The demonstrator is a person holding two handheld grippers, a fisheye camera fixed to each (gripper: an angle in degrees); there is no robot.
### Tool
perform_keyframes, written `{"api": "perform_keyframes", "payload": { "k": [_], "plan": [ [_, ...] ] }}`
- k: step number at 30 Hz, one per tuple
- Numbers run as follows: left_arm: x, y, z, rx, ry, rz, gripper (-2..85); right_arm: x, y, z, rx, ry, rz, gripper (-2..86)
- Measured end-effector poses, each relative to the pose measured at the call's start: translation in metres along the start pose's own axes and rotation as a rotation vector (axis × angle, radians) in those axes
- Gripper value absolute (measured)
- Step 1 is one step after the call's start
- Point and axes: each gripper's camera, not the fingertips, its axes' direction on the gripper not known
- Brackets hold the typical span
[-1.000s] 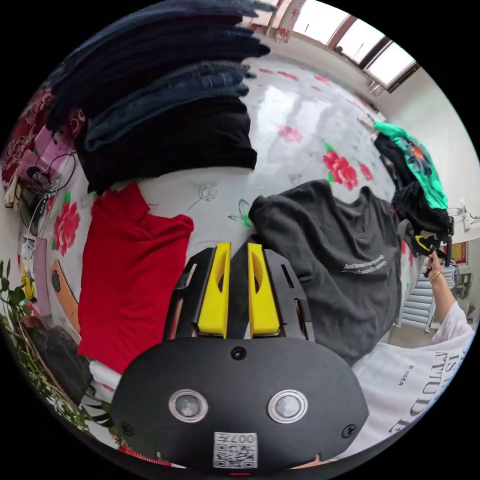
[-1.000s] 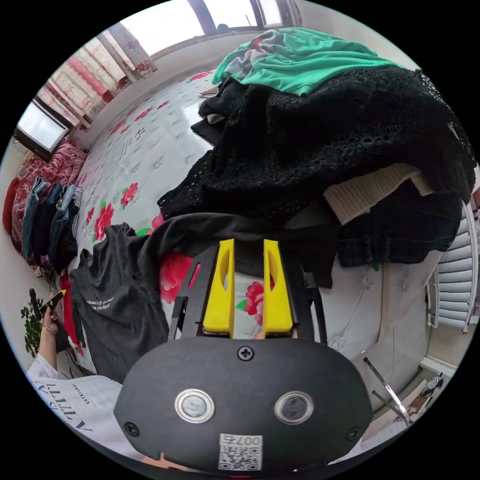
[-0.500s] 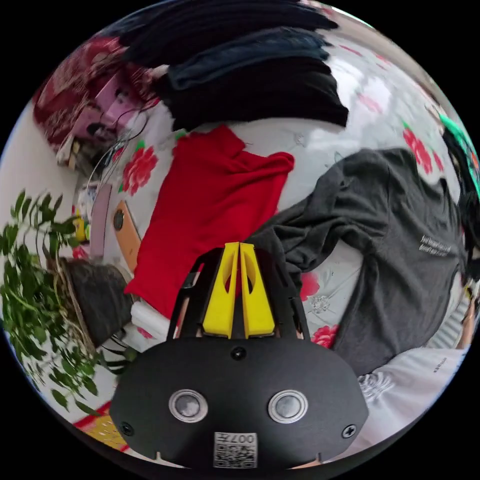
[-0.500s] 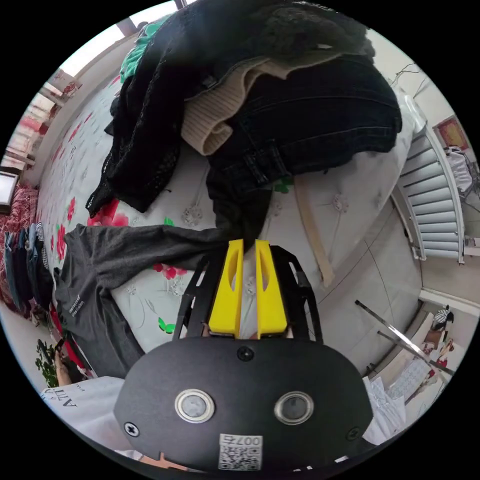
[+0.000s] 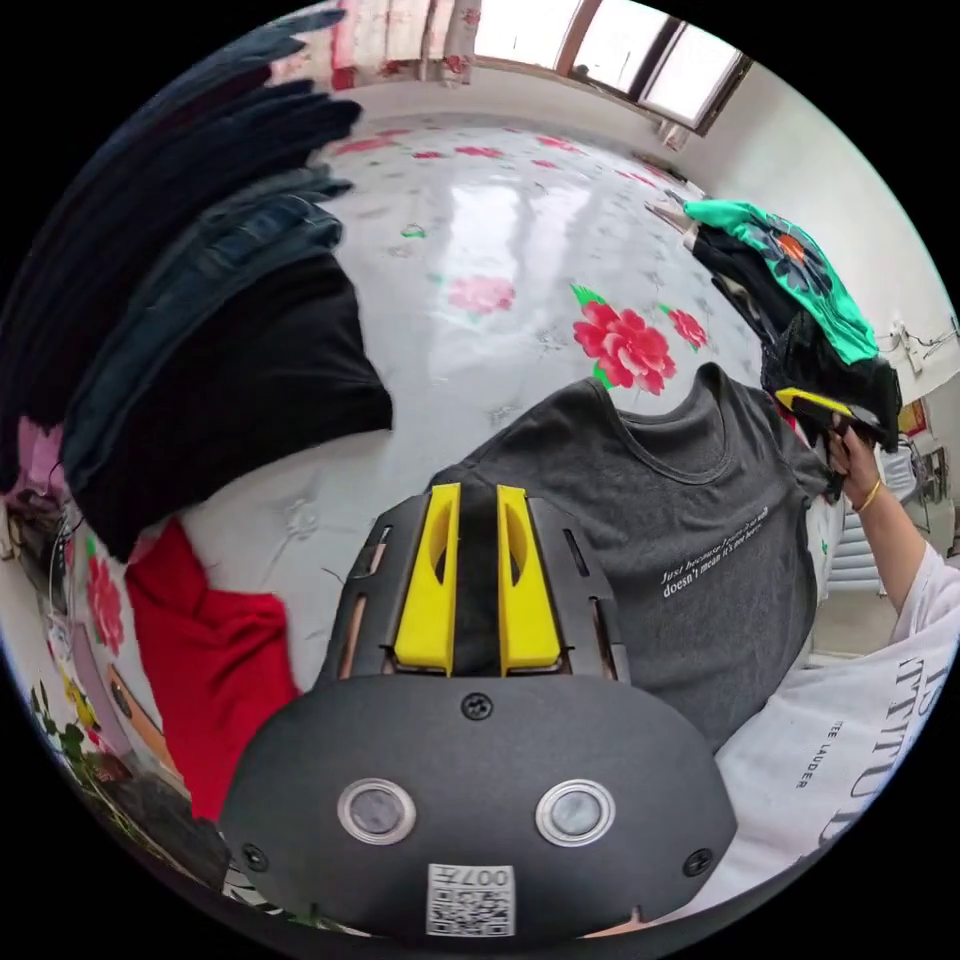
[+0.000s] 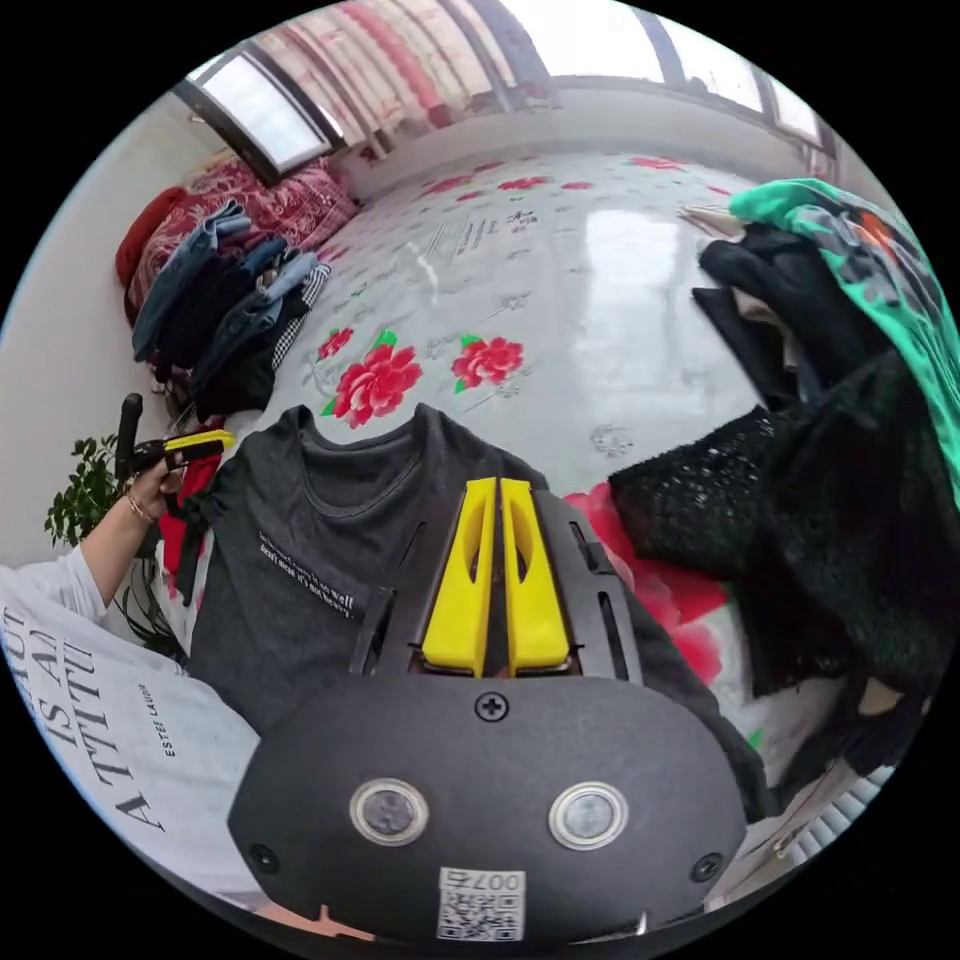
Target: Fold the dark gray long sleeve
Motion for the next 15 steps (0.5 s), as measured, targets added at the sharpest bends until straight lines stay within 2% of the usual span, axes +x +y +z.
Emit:
{"api": "perform_keyframes", "payload": {
  "k": [3,6,9,11,15],
  "plan": [
    [0.015,-0.006,0.034,-0.083,-0.036,0.039,3.3,-0.012,-0.018,0.044,-0.121,0.039,-0.072,-0.2],
    [0.018,0.002,0.042,-0.03,-0.112,0.058,0.3,-0.006,-0.015,0.053,-0.054,0.098,-0.166,-0.2],
    [0.007,-0.008,0.047,-0.024,-0.15,-0.014,-0.5,0.017,-0.029,0.056,-0.077,0.023,-0.078,-0.2],
    [0.006,-0.014,0.053,0.013,-0.239,-0.014,-0.5,0.021,-0.033,0.059,-0.067,0.052,-0.055,-0.2],
    [-0.006,-0.005,0.055,0.053,-0.203,-0.075,0.7,0.026,-0.022,0.059,-0.066,0.028,0.062,-0.2]
  ]
}}
